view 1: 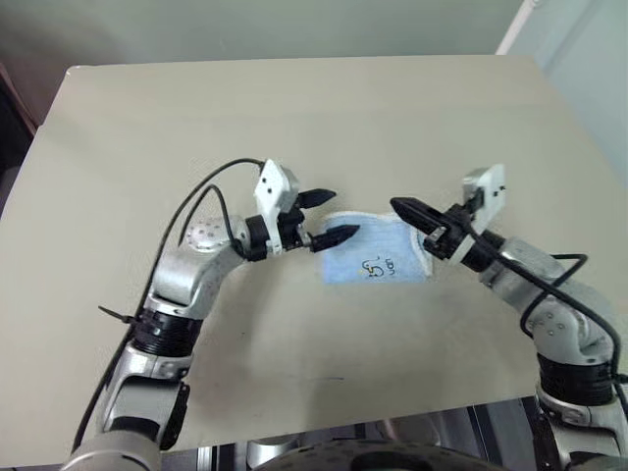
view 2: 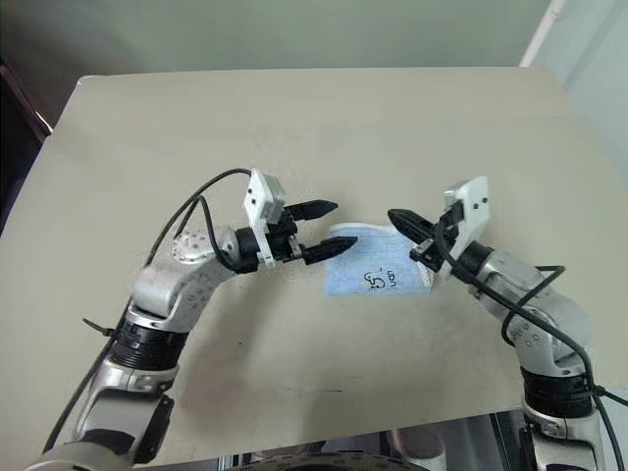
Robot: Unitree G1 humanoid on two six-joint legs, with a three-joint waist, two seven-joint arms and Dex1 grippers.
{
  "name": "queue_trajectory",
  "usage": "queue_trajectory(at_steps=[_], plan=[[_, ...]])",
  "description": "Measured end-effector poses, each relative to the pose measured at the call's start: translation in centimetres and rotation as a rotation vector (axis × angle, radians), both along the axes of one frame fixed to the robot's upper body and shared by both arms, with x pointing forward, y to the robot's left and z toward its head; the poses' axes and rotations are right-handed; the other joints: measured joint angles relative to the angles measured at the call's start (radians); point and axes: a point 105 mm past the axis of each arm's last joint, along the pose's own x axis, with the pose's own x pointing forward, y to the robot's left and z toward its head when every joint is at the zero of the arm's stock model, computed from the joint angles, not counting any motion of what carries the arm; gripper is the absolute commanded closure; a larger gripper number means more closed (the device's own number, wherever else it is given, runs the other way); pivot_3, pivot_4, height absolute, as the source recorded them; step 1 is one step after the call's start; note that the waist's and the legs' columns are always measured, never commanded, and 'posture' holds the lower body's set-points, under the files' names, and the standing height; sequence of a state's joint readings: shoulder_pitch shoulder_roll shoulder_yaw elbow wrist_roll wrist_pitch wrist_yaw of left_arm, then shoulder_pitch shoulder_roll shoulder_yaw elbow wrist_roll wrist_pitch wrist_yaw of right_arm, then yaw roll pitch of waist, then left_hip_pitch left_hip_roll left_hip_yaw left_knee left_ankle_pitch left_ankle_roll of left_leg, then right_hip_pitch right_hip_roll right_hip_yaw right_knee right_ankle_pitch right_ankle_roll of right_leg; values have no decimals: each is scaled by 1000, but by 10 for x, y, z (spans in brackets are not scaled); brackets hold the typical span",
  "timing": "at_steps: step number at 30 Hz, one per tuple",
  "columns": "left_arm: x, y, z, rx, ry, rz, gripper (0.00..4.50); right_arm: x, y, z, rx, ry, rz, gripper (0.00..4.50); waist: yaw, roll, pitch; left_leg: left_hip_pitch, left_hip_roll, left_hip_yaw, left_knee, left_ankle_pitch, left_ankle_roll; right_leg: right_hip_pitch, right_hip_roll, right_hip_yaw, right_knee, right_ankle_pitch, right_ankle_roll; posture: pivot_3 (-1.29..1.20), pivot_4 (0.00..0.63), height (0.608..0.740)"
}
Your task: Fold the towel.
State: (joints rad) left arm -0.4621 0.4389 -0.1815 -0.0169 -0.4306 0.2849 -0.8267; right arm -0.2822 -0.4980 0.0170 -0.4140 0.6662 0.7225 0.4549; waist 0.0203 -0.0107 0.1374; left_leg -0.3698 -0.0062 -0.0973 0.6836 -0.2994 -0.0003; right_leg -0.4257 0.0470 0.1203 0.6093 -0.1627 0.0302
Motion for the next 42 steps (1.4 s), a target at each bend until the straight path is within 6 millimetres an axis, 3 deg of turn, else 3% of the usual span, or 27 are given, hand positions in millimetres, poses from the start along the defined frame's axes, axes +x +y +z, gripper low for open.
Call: queue_trajectory(at_steps=[4,7,9,15,21,28,32,35,42], plan=[[0,-4,-15,23,-75,-14,0,4,6,-28,-157,7,10,4481,0,0,0,-3,2,0,0,-5,8,-3,0,0,0,1,-1,0,150,740],[-1,-7,-24,2,-34,-16,0,8,9,-24,-149,-12,1,4481,-2,0,0,-6,2,0,1,-2,3,-6,0,-1,0,2,-1,0,150,740],[2,-6,-26,-21,-16,-1,384,10,10,-18,-133,-32,-6,4500,-3,0,0,-6,2,0,1,-2,2,-6,0,-1,0,2,-1,0,150,740],[4,-1,-16,-96,-8,7,2343,14,4,-5,-82,-61,-42,4500,-3,0,0,-7,2,0,2,-1,2,-6,0,-2,0,2,-1,0,150,740],[-4,-4,-18,-93,36,-71,4452,13,1,-6,-81,-50,-52,4500,-3,0,0,-7,3,0,2,-1,2,-6,0,-2,0,2,-2,0,150,740],[-16,-12,-24,-66,50,-159,4452,10,3,-13,-64,-27,-50,4500,-2,0,0,-7,3,-1,3,-1,2,-6,0,-2,0,2,-1,0,150,740],[-20,-31,-47,-25,125,-202,4452,5,5,-42,-22,39,-61,4500,1,1,-1,-7,3,-1,6,-3,4,-5,-1,-3,0,2,-1,0,150,740],[-23,-34,-66,30,165,-225,4452,7,0,-66,8,82,-106,4500,-1,1,-1,-8,3,-1,8,-5,9,-5,-1,-3,1,3,-1,0,150,740],[-21,-34,-73,38,160,-225,4452,8,0,-75,60,31,-135,4500,-6,5,-3,-6,4,-4,14,-7,11,2,0,-5,0,4,-2,0,150,740]])
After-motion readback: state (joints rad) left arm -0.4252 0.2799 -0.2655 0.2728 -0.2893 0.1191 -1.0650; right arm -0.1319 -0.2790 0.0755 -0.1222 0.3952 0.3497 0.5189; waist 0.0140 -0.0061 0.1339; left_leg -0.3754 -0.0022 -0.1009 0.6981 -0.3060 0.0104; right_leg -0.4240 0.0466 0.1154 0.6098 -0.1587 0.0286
